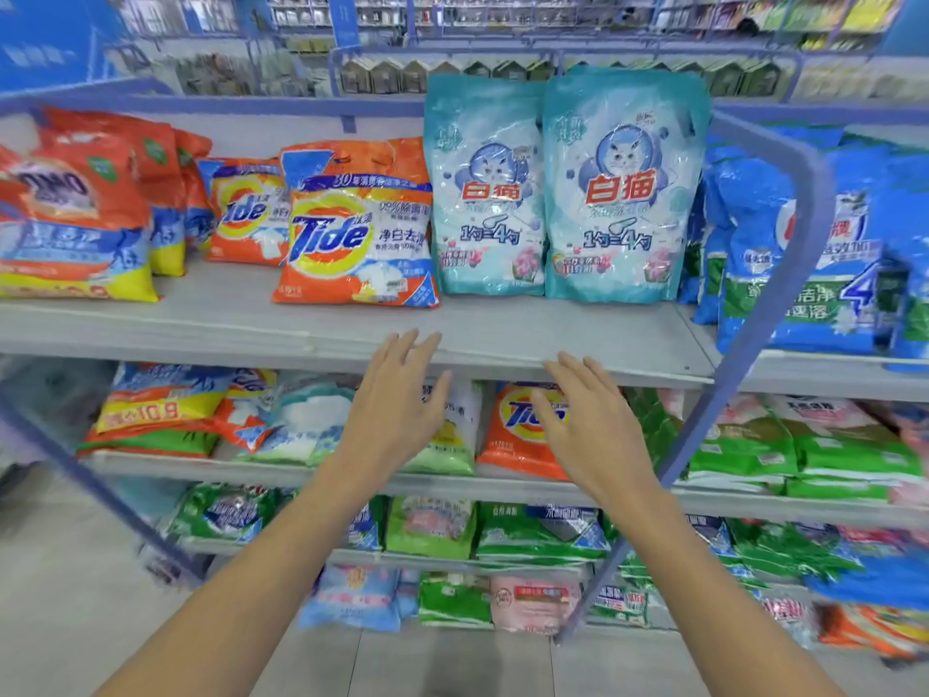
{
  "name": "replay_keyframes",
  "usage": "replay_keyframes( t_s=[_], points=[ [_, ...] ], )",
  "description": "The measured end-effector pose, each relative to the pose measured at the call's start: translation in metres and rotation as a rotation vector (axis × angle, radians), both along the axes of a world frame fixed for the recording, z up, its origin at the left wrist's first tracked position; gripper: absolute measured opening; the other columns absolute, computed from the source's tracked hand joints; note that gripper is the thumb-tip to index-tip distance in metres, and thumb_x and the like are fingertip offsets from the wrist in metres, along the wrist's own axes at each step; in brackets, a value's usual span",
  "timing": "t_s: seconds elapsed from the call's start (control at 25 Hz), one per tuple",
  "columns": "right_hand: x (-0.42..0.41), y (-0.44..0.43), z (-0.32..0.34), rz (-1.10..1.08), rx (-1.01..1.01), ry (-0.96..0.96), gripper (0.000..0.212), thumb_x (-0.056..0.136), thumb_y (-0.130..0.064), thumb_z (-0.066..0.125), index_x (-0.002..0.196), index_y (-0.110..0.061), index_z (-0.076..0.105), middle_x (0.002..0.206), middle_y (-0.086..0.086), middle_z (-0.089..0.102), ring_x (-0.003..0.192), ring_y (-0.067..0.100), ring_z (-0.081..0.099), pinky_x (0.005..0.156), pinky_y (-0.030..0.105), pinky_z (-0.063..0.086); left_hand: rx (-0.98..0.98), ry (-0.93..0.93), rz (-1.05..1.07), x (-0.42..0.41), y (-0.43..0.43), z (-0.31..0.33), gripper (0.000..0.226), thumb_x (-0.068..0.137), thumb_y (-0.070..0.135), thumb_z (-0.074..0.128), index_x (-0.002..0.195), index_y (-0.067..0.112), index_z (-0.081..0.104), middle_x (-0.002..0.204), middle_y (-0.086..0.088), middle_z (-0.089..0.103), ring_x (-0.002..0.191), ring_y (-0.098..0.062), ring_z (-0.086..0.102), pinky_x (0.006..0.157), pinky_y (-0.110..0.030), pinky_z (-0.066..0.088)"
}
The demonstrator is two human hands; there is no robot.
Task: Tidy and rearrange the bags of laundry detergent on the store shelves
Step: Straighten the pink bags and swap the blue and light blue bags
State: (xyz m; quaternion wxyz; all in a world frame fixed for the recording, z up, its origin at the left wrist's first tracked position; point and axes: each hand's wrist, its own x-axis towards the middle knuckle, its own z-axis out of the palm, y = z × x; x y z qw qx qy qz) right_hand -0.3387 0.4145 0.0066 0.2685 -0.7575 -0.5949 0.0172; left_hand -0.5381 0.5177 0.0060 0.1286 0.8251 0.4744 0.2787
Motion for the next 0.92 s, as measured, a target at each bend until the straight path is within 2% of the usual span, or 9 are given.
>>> replay_keyframes(
  t_s=[0.12,0.28,0.4,0.52,0.68,0.8,0.92],
  points=[
    [-0.024,-0.027,-0.018,0.04,-0.032,0.017,0.052,0.104,-0.039,0.05,0.15,-0.015,0.047,0.16,0.002,0.04,0.149,0.02,0.029,0.122,0.028,0.014,-0.049,0.05,0.041,-0.032,-0.04,-0.027,0.057,0.104,0.035,0.053,0.155,0.014,0.039,0.16,-0.008,0.039,0.151,-0.028,0.028,0.124,-0.041,0.022],
    [-0.058,-0.04,-0.048,0.077,-0.148,0.061,0.059,0.103,-0.046,0.047,0.154,-0.015,0.041,0.163,0.003,0.035,0.151,0.02,0.027,0.124,0.033,0.015,-0.142,0.134,0.104,-0.083,-0.07,-0.066,0.057,0.103,0.033,0.053,0.155,0.015,0.038,0.16,-0.008,0.039,0.151,-0.027,0.028,0.123,-0.042,0.026],
    [-0.084,-0.038,-0.062,0.097,-0.19,0.124,0.061,0.104,-0.046,0.046,0.155,-0.014,0.039,0.163,0.005,0.034,0.151,0.022,0.026,0.123,0.035,0.017,-0.198,0.181,0.171,-0.117,-0.073,-0.079,0.059,0.105,0.037,0.049,0.156,0.013,0.035,0.162,-0.009,0.034,0.153,-0.027,0.024,0.125,-0.04,0.021],
    [-0.115,-0.024,-0.074,0.12,-0.24,0.13,0.061,0.104,-0.047,0.044,0.155,-0.013,0.037,0.162,0.008,0.035,0.151,0.024,0.027,0.122,0.037,0.019,-0.204,0.232,0.193,-0.147,-0.062,-0.086,0.058,0.104,0.035,0.051,0.154,0.009,0.038,0.159,-0.013,0.039,0.15,-0.028,0.029,0.124,-0.039,0.02],
    [-0.161,0.015,-0.088,0.131,-0.31,0.15,0.063,0.104,-0.048,0.044,0.156,-0.014,0.036,0.163,0.01,0.033,0.151,0.026,0.027,0.123,0.04,0.021,-0.242,0.237,0.235,-0.196,-0.021,-0.098,0.059,0.101,0.034,0.056,0.151,0.007,0.043,0.155,-0.016,0.044,0.148,-0.033,0.034,0.122,-0.047,0.029],
    [-0.19,0.053,-0.099,0.108,-0.333,0.162,0.063,0.104,-0.049,0.044,0.154,-0.012,0.038,0.161,0.012,0.036,0.149,0.027,0.03,0.122,0.04,0.024,-0.215,0.221,0.233,-0.234,0.018,-0.11,0.057,0.097,0.031,0.058,0.147,0.007,0.047,0.145,-0.017,0.054,0.138,-0.037,0.044,0.112,-0.053,0.038],
    [-0.211,0.095,-0.109,0.047,-0.351,0.19,0.066,0.103,-0.054,0.043,0.154,-0.013,0.038,0.16,0.012,0.038,0.147,0.029,0.034,0.119,0.041,0.029,-0.198,0.212,0.196,-0.262,0.058,-0.125,0.047,0.097,0.026,0.06,0.137,0.002,0.055,0.135,-0.017,0.06,0.129,-0.037,0.05,0.11,-0.053,0.04]
  ],
)
